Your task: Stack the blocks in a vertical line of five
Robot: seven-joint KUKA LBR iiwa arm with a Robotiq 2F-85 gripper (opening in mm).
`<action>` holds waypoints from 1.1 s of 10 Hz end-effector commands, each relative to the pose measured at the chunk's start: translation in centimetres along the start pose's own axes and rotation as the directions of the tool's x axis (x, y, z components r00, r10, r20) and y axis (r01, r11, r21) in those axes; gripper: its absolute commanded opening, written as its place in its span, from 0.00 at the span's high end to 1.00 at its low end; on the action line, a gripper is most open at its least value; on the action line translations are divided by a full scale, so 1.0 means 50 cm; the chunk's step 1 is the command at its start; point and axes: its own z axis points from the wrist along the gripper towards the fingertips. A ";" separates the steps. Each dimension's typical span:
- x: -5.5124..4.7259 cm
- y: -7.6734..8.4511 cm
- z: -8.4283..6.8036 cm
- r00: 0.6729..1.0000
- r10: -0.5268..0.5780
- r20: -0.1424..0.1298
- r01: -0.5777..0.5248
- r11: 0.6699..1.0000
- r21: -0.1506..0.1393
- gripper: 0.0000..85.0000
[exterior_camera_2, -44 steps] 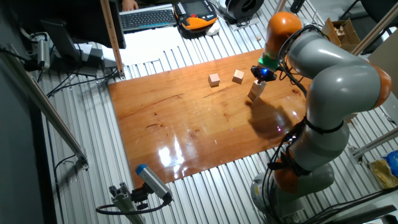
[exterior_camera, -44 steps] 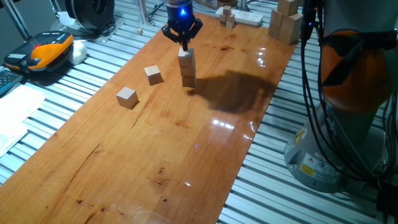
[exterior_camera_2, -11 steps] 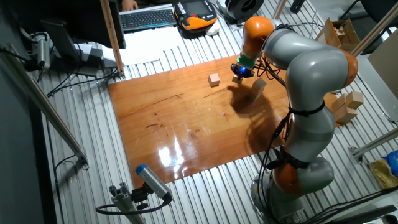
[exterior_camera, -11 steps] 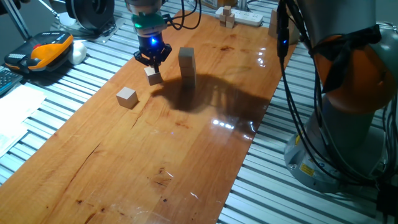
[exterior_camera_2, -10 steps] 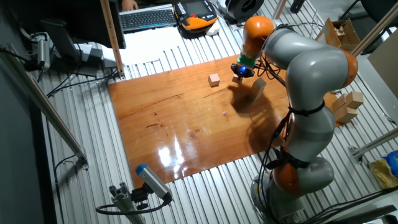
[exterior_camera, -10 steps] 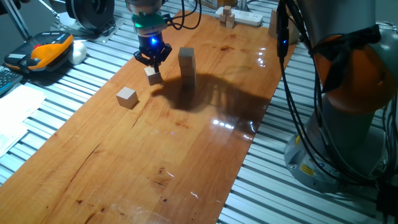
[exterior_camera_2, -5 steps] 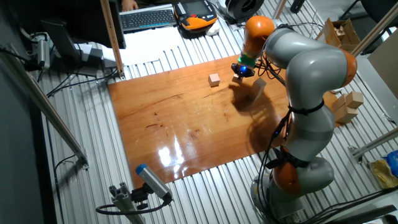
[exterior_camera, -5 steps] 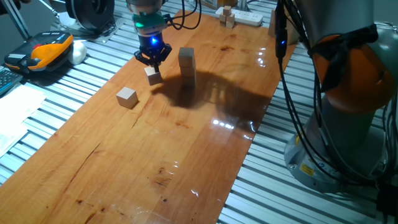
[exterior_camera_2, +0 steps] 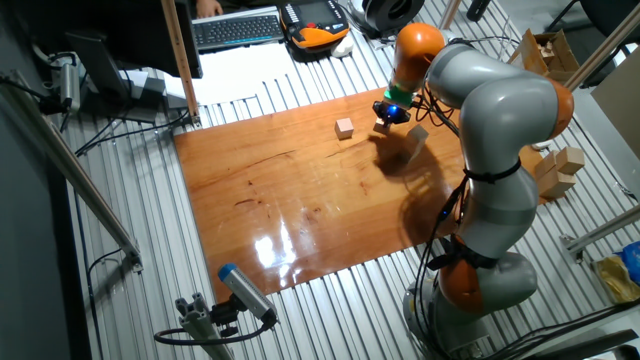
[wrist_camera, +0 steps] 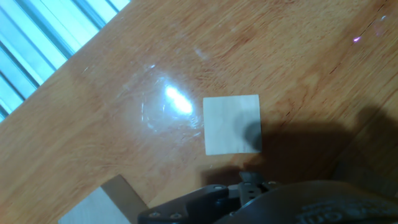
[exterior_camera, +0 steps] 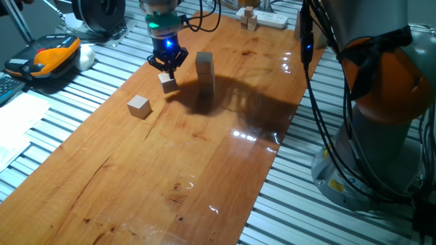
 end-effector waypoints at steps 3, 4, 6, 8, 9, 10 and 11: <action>0.002 0.000 -0.002 1.000 0.003 0.000 -0.003 1.000 0.001 1.00; 0.001 0.000 -0.002 1.000 0.003 -0.001 -0.003 1.000 0.002 1.00; 0.001 0.000 -0.002 1.000 0.002 -0.006 -0.002 1.000 -0.002 1.00; 0.001 0.000 -0.002 1.000 0.005 -0.008 -0.005 1.000 -0.005 1.00; 0.001 0.000 -0.002 1.000 0.002 -0.005 -0.002 1.000 -0.001 1.00; 0.001 0.000 -0.002 1.000 -0.011 0.004 0.011 1.000 0.019 1.00; 0.001 0.000 -0.002 1.000 -0.014 0.005 0.014 1.000 0.025 1.00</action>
